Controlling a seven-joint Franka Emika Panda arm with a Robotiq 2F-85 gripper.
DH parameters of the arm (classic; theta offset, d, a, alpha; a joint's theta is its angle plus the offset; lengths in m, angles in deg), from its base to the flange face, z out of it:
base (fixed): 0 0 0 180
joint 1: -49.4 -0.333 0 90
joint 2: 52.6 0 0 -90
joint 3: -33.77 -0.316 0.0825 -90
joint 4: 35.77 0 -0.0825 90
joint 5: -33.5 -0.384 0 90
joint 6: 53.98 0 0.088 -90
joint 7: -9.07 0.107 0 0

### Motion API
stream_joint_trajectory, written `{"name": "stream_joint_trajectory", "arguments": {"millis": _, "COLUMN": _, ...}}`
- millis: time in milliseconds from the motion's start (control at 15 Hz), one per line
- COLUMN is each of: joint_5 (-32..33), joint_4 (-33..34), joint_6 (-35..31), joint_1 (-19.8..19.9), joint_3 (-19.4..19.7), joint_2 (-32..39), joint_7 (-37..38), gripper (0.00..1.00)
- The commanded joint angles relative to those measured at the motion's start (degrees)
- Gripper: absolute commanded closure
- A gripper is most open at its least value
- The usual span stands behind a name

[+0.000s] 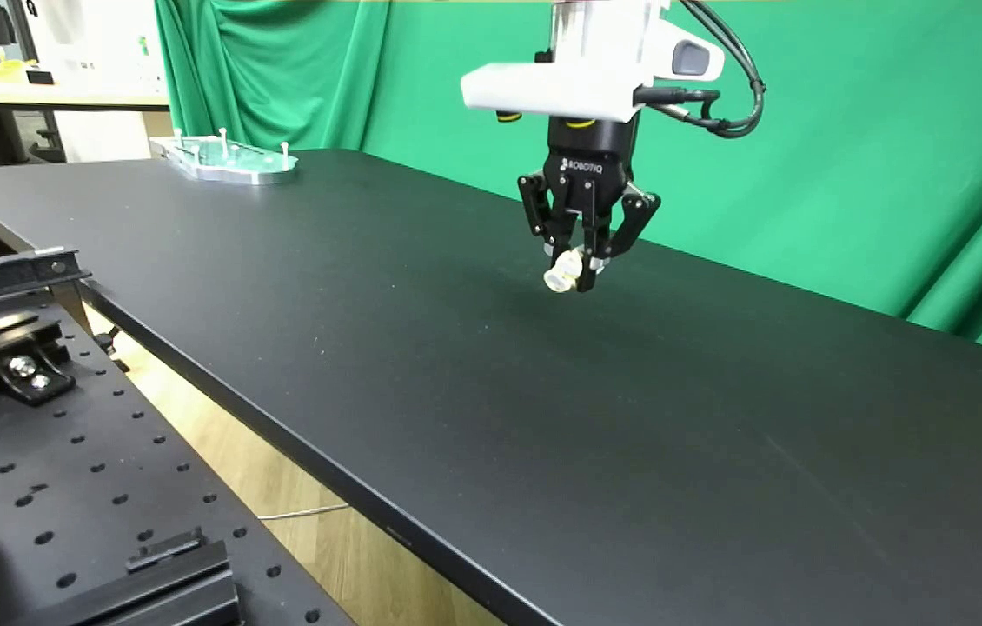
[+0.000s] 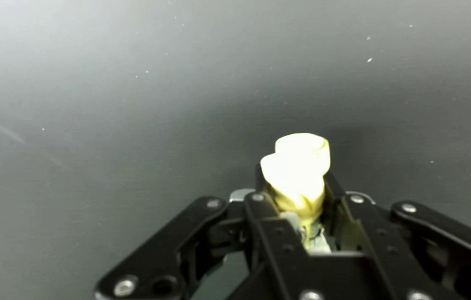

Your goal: Move the white toy to the right side of the table

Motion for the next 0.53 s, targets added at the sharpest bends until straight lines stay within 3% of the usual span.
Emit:
{"name": "stream_joint_trajectory", "arguments": {"millis": 0, "joint_5": -1.29, "joint_4": -1.10, "joint_6": -2.40, "joint_1": 1.22, "joint_3": 0.30, "joint_2": 0.96, "joint_7": -0.42, "gripper": 0.93}}
{"name": "stream_joint_trajectory", "arguments": {"millis": 267, "joint_5": -2.67, "joint_4": -1.09, "joint_6": -4.04, "joint_1": 1.95, "joint_3": 0.26, "joint_2": 3.07, "joint_7": -1.03, "gripper": 0.93}}
{"name": "stream_joint_trajectory", "arguments": {"millis": 333, "joint_5": -3.00, "joint_4": -1.07, "joint_6": -4.19, "joint_1": 2.06, "joint_3": 0.23, "joint_2": 3.48, "joint_7": -1.26, "gripper": 0.60}}
{"name": "stream_joint_trajectory", "arguments": {"millis": 400, "joint_5": -3.23, "joint_4": -1.07, "joint_6": -4.33, "joint_1": 2.15, "joint_3": 0.19, "joint_2": 3.76, "joint_7": -1.37, "gripper": 0.43}}
{"name": "stream_joint_trajectory", "arguments": {"millis": 467, "joint_5": -3.48, "joint_4": -1.08, "joint_6": -4.56, "joint_1": 2.22, "joint_3": 0.14, "joint_2": 3.99, "joint_7": -1.50, "gripper": 0.38}}
